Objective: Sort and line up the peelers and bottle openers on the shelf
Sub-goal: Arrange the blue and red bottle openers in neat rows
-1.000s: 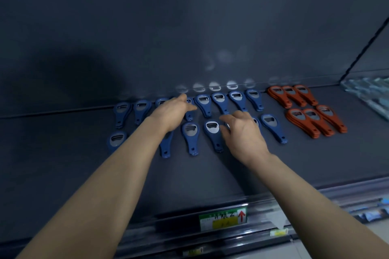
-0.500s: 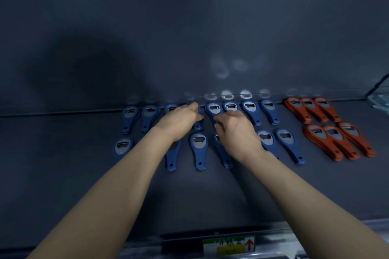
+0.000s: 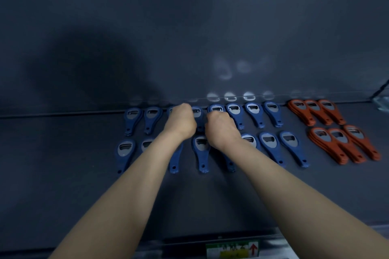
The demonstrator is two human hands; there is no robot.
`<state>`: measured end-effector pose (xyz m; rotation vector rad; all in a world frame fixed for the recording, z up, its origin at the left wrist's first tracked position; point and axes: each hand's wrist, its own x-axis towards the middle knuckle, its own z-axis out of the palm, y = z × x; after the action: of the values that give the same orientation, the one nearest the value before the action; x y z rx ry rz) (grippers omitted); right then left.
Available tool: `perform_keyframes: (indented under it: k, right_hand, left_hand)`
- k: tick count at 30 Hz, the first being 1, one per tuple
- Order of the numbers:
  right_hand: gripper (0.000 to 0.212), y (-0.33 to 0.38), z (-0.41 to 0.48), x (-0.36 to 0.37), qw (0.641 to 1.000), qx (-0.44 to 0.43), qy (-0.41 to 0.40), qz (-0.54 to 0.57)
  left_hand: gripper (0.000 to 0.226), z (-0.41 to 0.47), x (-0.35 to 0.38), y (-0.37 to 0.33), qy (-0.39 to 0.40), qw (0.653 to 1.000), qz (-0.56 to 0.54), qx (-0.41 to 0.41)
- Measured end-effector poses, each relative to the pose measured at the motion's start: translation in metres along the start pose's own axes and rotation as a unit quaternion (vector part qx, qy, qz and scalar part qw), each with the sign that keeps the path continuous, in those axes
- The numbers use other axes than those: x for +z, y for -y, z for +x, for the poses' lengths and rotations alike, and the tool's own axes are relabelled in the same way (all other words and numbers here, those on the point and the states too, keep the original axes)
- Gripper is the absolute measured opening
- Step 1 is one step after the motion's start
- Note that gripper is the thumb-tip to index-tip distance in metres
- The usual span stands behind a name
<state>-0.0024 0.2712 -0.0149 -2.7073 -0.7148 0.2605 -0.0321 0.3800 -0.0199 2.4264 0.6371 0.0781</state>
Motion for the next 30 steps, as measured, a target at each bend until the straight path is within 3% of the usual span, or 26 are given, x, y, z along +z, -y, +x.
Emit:
perform_keyframes:
  k: [3,6,9,14,18,22,30]
  right_hand:
    - [0.022,0.002,0.002,0.000,0.999,0.018,0.005,0.044]
    - [0.012,0.003,0.003,0.002,0.997,0.026,0.008,0.074]
    - [0.013,0.002,0.002,0.004,0.996,0.026,0.001,0.081]
    - [0.014,0.000,0.004,0.007,0.996,0.023,-0.012,0.090]
    - [0.013,0.001,0.008,0.009,0.995,0.024,-0.004,0.098]
    - [0.023,0.002,0.012,0.011,0.994,0.020,0.008,0.110]
    - [0.030,0.000,0.014,0.011,0.992,-0.001,0.025,0.126]
  left_hand:
    - [0.039,0.003,0.002,0.000,0.005,0.998,-0.042,-0.046]
    - [0.016,0.006,0.004,0.002,0.013,0.989,-0.123,-0.082]
    - [0.018,0.006,0.004,0.002,0.012,0.980,-0.171,-0.103]
    - [0.044,0.007,0.007,0.006,0.008,0.970,-0.210,-0.122]
    - [0.021,0.008,0.009,0.005,0.001,0.965,-0.230,-0.124]
    - [0.018,0.007,0.009,-0.001,-0.031,0.974,-0.195,-0.112]
    - [0.043,0.007,0.014,-0.002,-0.057,0.962,-0.236,-0.126]
